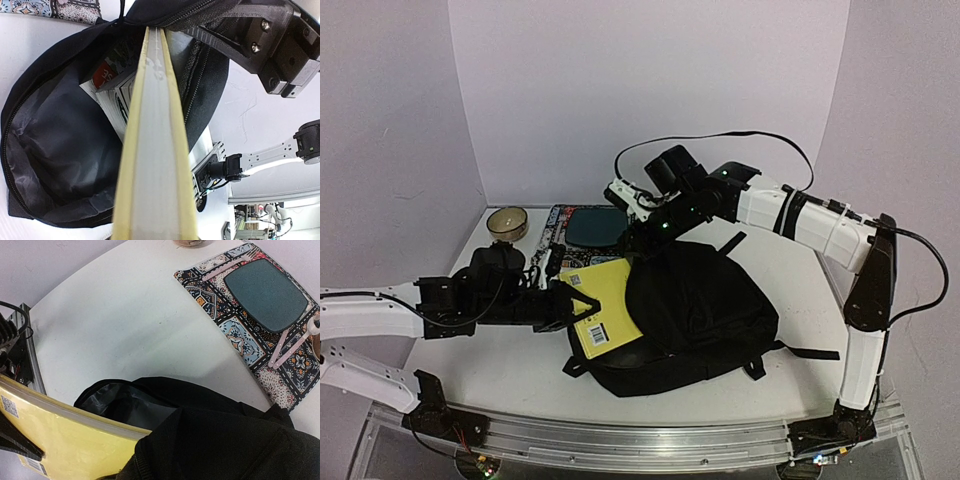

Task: Pack the student bag
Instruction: Place the book in the largest pocket of the bag.

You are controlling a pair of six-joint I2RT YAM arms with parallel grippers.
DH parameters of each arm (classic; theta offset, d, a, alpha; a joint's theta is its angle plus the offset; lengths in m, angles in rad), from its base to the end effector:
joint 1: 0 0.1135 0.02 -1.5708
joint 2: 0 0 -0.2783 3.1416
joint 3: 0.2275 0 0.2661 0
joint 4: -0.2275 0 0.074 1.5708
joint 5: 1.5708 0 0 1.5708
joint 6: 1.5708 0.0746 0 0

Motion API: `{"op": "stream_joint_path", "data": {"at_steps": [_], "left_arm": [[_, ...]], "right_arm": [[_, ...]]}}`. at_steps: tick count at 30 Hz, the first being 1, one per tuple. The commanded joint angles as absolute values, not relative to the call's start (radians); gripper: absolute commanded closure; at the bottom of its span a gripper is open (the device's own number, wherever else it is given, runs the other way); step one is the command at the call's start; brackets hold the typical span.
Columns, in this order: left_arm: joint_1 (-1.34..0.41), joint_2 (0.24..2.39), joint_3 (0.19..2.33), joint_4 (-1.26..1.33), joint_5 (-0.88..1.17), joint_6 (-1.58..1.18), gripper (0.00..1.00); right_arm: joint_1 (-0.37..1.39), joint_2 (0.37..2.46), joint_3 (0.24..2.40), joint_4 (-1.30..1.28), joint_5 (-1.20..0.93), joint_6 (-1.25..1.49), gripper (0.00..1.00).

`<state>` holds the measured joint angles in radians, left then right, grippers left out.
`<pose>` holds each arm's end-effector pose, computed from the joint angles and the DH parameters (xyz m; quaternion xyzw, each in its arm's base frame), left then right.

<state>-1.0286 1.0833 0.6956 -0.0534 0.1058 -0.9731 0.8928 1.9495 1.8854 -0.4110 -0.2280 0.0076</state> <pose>0.1410 -0.2493 0.2537 0.0517 0.8424 -0.4741 0.2508 0.3104 0.4124 0.3483 -0.4168 0.7410 0.3126 0.4237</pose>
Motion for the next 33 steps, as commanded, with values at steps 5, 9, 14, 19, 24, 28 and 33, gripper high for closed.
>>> {"op": "stream_joint_path", "data": {"at_steps": [5,9,14,19,24,28,33], "left_arm": [[-1.026,1.2,0.721,0.264,0.206,-0.984,1.0],[-1.027,1.287,0.766,0.305,0.199,-0.978,1.0],[-1.026,1.408,0.809,0.392,0.182,-0.986,1.0],[-1.028,1.537,0.874,0.468,0.218,-0.994,1.0],[-1.032,1.616,0.901,0.508,0.169,-1.0,1.0],[-1.046,1.654,0.906,0.518,0.12,-1.008,0.95],[-1.066,1.632,0.857,0.516,0.101,-1.007,0.69]], "right_arm": [[0.9,1.901,1.911,-0.344,-0.316,0.056,1.0],[0.901,1.899,1.906,-0.332,-0.337,0.068,1.0],[0.905,1.898,1.898,-0.32,-0.361,0.08,1.0],[0.916,1.897,1.895,-0.312,-0.374,0.084,1.0],[0.922,1.892,1.879,-0.293,-0.38,0.091,1.0],[0.924,1.886,1.851,-0.276,-0.352,0.094,1.0],[0.923,1.865,1.821,-0.275,-0.292,0.08,1.0]]}}
